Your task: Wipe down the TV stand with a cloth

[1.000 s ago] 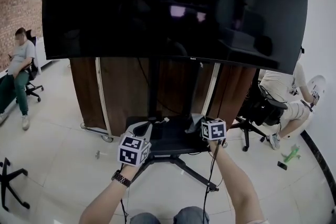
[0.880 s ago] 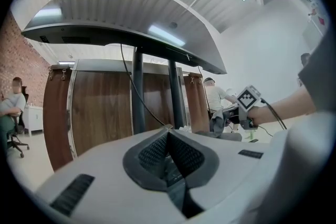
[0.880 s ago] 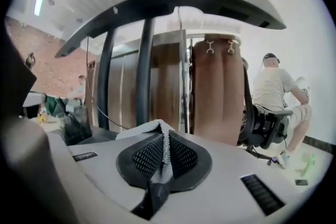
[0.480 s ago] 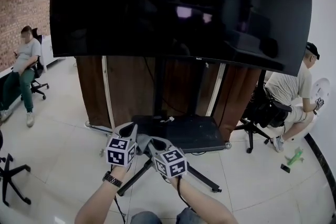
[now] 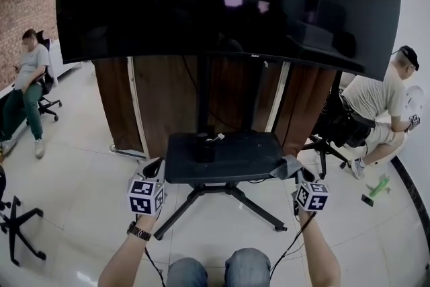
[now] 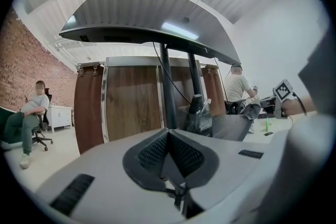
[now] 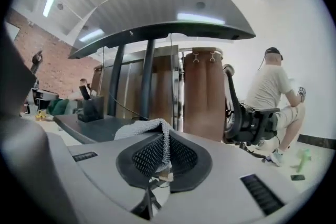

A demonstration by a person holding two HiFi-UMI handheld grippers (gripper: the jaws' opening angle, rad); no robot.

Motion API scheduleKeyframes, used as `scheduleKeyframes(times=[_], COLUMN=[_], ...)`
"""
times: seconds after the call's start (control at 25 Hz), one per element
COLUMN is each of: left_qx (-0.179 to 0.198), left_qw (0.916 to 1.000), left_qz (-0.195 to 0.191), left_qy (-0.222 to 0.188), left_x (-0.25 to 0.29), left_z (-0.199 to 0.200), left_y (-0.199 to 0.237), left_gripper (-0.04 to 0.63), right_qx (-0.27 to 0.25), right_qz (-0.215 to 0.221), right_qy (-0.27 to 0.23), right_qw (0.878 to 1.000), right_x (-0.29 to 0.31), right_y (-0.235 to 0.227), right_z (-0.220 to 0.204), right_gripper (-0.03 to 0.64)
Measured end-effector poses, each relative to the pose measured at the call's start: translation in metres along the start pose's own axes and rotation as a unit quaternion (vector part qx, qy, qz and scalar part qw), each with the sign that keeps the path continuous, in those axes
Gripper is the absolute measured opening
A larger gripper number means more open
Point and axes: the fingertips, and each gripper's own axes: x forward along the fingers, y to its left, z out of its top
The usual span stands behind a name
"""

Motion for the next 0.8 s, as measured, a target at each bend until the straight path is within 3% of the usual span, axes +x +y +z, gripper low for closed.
scheduleKeyframes(times=[0.08,0.24,0.32,0.52,0.68,0.8], left_qx=[0.001,-0.021,-0.035,-0.061,-0.050,-0.041], left_qw=[1.0000,0.9997,0.9990,0.9960,0.9958,0.9943], left_qz=[0.005,0.010,0.013,0.029,0.038,0.054], left_qy=[0.001,0.009,0.023,0.059,0.067,0.082], left_x=[-0.013,-0.038,-0.044,-0.045,-0.048,-0.058], left_z=[-0.017,-0.070,-0.105,-0.176,-0.218,-0.249], left_y=[-0.001,-0.018,-0.024,-0.016,-0.007,0.009], left_gripper=[0.025,0.025,0.025,0.025,0.026,0.026], right_qx=[-0.005,-0.014,-0.009,-0.007,-0.033,-0.057], right_qz=[0.028,0.167,0.200,0.206,0.206,0.181], right_qy=[0.000,0.023,0.044,0.079,0.067,0.086], right_qw=[1.000,0.986,0.979,0.975,0.976,0.978], right_x=[-0.026,-0.030,0.000,0.121,0.207,0.267], right_y=[0.020,0.165,0.216,0.277,0.305,0.312], right_z=[-0.016,-0.089,-0.133,-0.201,-0.224,-0.276], right_gripper=[0.006,0.006,0.006,0.006,0.006,0.006])
